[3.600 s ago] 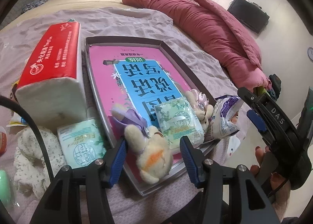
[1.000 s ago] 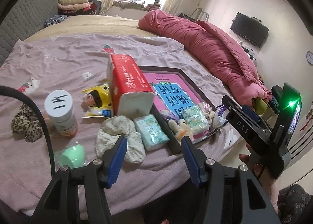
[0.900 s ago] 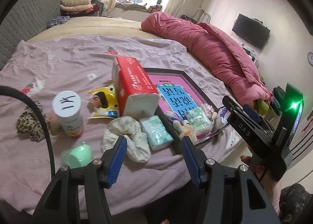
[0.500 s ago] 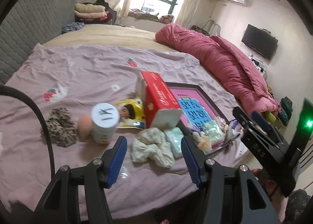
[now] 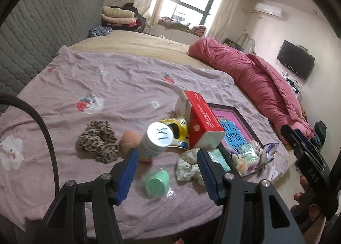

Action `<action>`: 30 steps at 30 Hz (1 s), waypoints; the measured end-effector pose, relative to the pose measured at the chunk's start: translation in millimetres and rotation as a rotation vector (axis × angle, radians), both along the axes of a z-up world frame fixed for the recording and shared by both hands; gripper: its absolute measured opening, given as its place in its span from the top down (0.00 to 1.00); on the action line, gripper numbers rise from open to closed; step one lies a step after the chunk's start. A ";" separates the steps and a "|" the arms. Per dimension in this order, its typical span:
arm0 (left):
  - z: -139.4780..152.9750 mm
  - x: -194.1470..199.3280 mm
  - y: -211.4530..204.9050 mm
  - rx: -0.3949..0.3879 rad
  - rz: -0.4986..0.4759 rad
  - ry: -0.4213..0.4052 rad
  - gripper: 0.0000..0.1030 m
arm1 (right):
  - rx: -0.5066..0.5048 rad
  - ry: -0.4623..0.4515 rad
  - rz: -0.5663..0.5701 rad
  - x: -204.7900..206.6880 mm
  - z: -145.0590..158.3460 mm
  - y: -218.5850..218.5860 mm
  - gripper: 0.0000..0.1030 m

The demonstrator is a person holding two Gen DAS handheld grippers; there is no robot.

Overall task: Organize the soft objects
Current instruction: 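Move both tools back over the remaining items on the bed, then grasp the floral cream scrunchie with the right tool while the left tool grasps the bagged green sponge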

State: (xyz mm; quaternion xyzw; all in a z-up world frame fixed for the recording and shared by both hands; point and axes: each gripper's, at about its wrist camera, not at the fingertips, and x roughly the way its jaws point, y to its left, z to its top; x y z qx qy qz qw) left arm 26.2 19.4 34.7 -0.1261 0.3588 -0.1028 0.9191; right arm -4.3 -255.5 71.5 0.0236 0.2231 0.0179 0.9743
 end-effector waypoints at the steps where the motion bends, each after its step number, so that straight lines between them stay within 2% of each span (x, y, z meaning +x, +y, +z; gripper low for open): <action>1: 1.0 -0.8 4.0 0.000 0.005 -0.003 0.45 | 0.013 0.001 0.007 -0.5 2.3 1.2 0.29; 8: 0.6 -4.0 19.8 -0.003 0.023 0.008 0.44 | 0.034 0.009 0.066 -3.7 7.0 15.4 0.29; 30: -44.5 -2.1 1.5 -0.017 -0.054 0.120 0.44 | -0.038 0.185 0.244 10.1 -47.8 56.9 0.29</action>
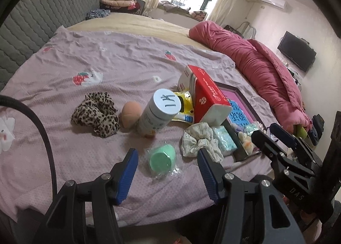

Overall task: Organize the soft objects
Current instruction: 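Grasp the floral cream scrunchie with the right tool while the left tool grasps the bagged green sponge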

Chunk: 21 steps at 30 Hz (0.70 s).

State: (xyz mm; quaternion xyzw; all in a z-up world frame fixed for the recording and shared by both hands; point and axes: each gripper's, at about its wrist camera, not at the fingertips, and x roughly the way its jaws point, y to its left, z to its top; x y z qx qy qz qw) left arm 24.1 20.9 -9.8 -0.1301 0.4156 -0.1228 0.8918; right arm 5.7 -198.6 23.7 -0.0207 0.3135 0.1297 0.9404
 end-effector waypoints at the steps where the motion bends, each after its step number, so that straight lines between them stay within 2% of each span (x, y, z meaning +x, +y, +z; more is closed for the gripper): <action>1: -2.2 0.6 -1.1 -0.004 -0.003 0.006 0.44 | -0.003 0.007 0.007 0.4 -2.3 1.1 0.29; 10: -27.6 9.8 -5.7 -0.025 0.009 0.073 0.44 | -0.039 0.069 0.050 9.1 -24.9 11.9 0.29; 18: -55.9 25.6 -18.0 0.015 0.010 0.120 0.44 | -0.093 0.149 0.082 23.4 -52.7 23.1 0.29; 21: -64.6 34.5 -18.5 0.006 0.012 0.131 0.44 | -0.127 0.177 0.080 29.4 -64.7 25.6 0.28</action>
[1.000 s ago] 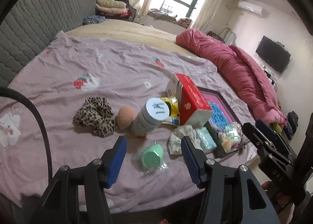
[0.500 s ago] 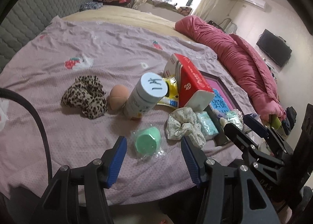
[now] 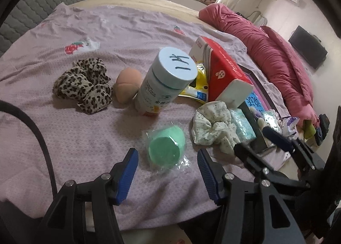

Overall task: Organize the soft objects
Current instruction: 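Grasp the floral cream scrunchie with the right tool while the left tool grasps the bagged green sponge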

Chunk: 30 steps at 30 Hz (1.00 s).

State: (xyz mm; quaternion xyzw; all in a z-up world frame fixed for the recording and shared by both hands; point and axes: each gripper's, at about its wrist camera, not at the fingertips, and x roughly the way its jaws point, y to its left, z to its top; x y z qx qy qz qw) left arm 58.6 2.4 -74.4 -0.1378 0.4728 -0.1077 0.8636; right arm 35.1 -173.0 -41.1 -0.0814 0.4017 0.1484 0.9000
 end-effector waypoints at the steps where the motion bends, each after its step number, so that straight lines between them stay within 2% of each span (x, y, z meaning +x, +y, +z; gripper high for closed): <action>1: -2.0 2.1 -0.3 0.000 -0.003 0.002 0.44 | -0.003 0.017 0.003 3.0 -4.2 -0.2 0.28; 17: -32.2 28.1 -5.8 0.014 -0.033 0.041 0.44 | -0.226 0.015 0.073 19.5 -47.1 22.9 0.29; 28: -37.7 33.2 -5.0 0.005 -0.039 0.047 0.44 | -0.265 -0.015 0.088 33.4 -58.2 27.2 0.28; 30: -38.5 32.7 -5.3 0.006 -0.041 0.049 0.44 | -0.267 -0.019 0.095 36.2 -60.1 27.9 0.33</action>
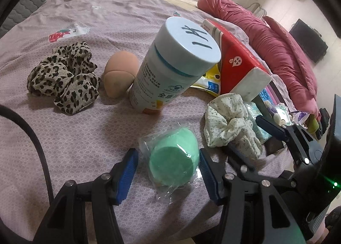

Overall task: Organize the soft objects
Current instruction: 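Grasp the floral cream scrunchie with the right tool while the left tool grasps the bagged green sponge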

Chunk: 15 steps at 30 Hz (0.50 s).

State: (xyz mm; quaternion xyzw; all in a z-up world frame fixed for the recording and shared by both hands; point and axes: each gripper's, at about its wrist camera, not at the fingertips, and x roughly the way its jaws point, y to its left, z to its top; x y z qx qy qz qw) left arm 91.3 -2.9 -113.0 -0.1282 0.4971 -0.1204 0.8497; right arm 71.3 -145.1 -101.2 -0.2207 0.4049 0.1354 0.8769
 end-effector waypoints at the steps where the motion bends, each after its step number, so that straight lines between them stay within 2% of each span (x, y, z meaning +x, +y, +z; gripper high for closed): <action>1: -0.8 0.6 -0.8 0.002 -0.001 0.001 0.44 | -0.001 -0.003 0.003 0.9 -0.5 0.4 0.40; 3: -1.6 1.0 -1.1 0.004 -0.004 0.002 0.44 | -0.006 -0.004 0.014 4.2 -3.1 1.3 0.49; 4: -1.9 1.2 -1.1 0.005 -0.004 0.003 0.44 | -0.005 -0.002 0.019 4.7 -4.1 1.2 0.59; 7: -3.1 1.6 -2.6 0.012 -0.009 0.001 0.44 | 0.019 0.016 0.025 9.3 -4.9 -1.2 0.75; 11: -3.7 1.8 -5.9 0.032 -0.018 -0.002 0.44 | 0.080 0.009 0.010 13.2 2.6 -11.0 0.80; 15: -2.4 0.5 -10.0 0.037 -0.038 -0.013 0.53 | 0.119 -0.007 0.000 13.7 10.2 -17.4 0.81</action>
